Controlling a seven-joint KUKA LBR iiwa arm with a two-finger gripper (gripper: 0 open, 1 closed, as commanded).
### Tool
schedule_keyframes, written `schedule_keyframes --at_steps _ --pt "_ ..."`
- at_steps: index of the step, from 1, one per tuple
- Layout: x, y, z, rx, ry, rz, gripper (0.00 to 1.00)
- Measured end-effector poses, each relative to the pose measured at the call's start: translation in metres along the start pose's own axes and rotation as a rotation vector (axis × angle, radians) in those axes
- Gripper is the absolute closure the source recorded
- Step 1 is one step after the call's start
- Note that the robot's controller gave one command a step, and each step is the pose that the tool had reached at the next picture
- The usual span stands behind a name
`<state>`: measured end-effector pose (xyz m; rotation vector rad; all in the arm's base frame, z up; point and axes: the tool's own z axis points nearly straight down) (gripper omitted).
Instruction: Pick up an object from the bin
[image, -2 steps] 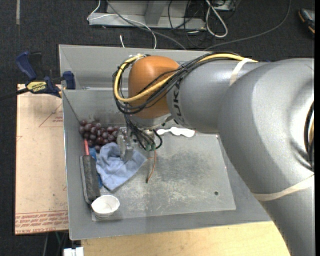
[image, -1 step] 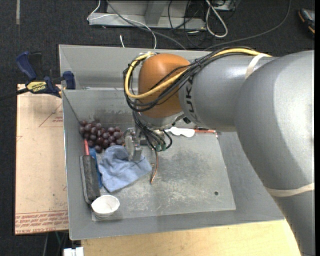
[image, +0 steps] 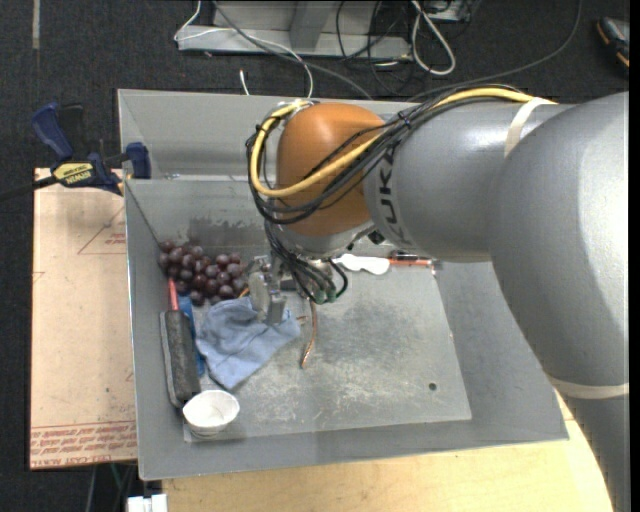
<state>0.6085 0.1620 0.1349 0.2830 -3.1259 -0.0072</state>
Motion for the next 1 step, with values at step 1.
schedule_keyframes --at_steps 1 --pt "-0.0014 -0.0645 -0.0481 -0.001 -0.003 -0.009 1.00"
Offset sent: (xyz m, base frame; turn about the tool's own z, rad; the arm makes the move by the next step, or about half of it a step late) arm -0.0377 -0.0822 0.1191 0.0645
